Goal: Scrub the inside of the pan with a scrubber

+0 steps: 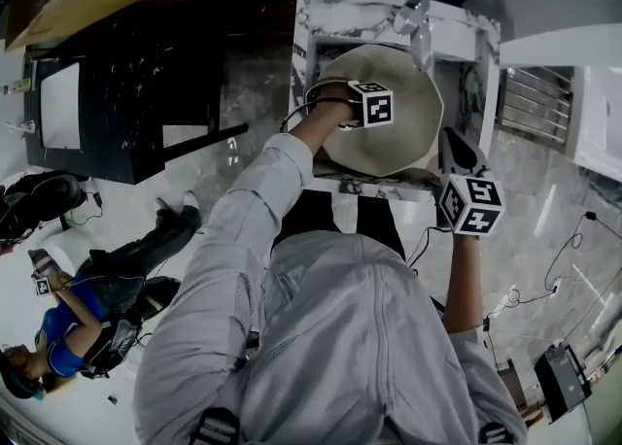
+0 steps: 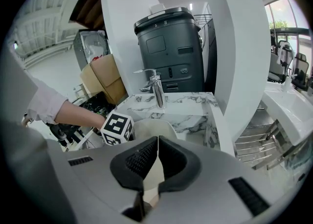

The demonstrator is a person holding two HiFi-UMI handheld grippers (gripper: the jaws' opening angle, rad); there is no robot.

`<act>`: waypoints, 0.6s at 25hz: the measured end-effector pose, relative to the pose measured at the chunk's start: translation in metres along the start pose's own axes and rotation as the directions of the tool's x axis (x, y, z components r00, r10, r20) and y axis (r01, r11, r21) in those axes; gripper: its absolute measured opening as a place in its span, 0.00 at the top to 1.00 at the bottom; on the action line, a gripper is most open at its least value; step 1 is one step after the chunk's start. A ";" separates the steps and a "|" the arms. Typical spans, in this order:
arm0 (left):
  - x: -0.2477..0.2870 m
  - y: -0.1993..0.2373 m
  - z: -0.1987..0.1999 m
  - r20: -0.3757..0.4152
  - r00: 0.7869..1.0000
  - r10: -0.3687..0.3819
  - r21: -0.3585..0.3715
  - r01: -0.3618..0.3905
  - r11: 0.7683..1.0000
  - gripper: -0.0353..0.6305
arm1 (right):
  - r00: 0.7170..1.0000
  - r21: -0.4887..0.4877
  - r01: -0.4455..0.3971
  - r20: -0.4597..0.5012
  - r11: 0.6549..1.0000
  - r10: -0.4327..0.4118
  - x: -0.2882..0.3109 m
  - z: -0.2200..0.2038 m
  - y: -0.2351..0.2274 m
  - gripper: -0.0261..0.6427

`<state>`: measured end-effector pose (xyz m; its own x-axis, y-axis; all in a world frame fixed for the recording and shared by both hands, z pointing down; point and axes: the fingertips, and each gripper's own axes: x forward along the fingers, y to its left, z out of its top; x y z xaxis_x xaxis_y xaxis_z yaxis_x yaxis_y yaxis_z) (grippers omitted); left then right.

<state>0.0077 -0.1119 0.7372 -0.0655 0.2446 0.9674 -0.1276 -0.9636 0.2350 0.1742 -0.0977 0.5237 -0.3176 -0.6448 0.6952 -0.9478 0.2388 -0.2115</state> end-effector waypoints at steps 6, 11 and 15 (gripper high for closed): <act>-0.006 0.022 0.033 0.152 0.981 0.119 -0.045 -0.114 0.993 0.85 | 1.000 -0.004 0.000 -0.008 1.000 0.000 -0.002 -0.005 -0.005 0.91; -0.011 0.011 0.052 0.188 0.974 0.125 -0.008 -0.126 0.992 0.85 | 1.000 -0.011 -0.009 -0.011 1.000 0.009 -0.002 -0.003 -0.004 0.91; -0.014 -0.008 0.070 0.218 0.972 0.085 0.046 -0.097 0.994 0.85 | 1.000 -0.027 -0.021 -0.001 0.999 0.021 -0.001 0.006 -0.002 0.91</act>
<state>0.0786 -0.1155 0.7288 0.1413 0.1322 0.9811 -0.0753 -0.9867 0.1438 0.1767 -0.1020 0.5193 -0.3374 -0.6390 0.6913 -0.9397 0.2718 -0.2074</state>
